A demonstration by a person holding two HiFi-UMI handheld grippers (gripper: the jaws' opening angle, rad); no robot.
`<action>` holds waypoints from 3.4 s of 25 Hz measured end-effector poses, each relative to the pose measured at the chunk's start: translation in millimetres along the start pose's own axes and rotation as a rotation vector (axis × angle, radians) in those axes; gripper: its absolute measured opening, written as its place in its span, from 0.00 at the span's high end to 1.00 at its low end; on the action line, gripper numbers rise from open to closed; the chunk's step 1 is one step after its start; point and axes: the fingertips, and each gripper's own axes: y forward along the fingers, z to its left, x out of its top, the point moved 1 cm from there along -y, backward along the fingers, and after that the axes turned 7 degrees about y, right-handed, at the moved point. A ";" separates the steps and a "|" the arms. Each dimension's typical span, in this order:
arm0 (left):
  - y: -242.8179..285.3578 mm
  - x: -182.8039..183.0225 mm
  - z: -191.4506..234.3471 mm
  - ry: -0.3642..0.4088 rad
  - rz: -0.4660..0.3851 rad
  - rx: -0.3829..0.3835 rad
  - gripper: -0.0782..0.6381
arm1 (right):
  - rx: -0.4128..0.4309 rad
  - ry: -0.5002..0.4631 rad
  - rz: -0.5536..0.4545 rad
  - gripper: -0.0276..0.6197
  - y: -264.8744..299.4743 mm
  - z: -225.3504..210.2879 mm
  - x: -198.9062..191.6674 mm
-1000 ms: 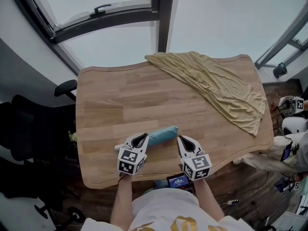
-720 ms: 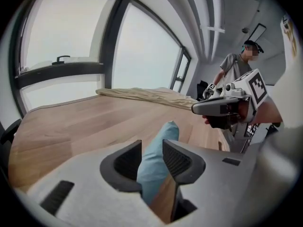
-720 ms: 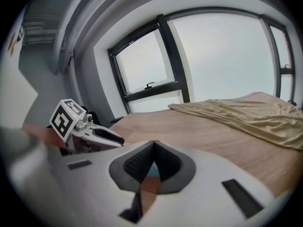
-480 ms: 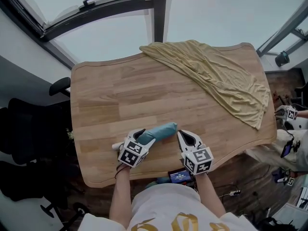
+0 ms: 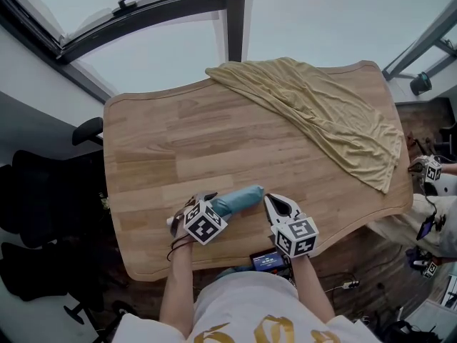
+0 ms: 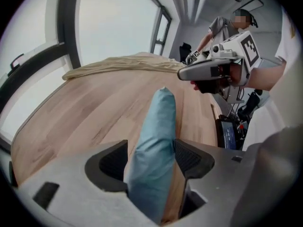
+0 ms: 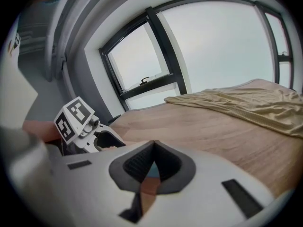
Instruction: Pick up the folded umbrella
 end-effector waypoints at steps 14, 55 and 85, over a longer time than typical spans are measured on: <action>32.6 -12.2 -16.1 0.106 0.158 -0.114 0.44 | -0.008 0.023 0.016 0.94 2.3 -6.5 -3.7; 48.6 -6.5 -11.5 0.056 0.094 0.042 0.47 | 0.007 0.034 0.001 0.94 0.4 -3.2 1.1; -63.5 61.6 3.1 -0.140 -0.445 0.287 0.48 | 0.033 0.031 -0.073 0.94 -32.2 13.4 16.6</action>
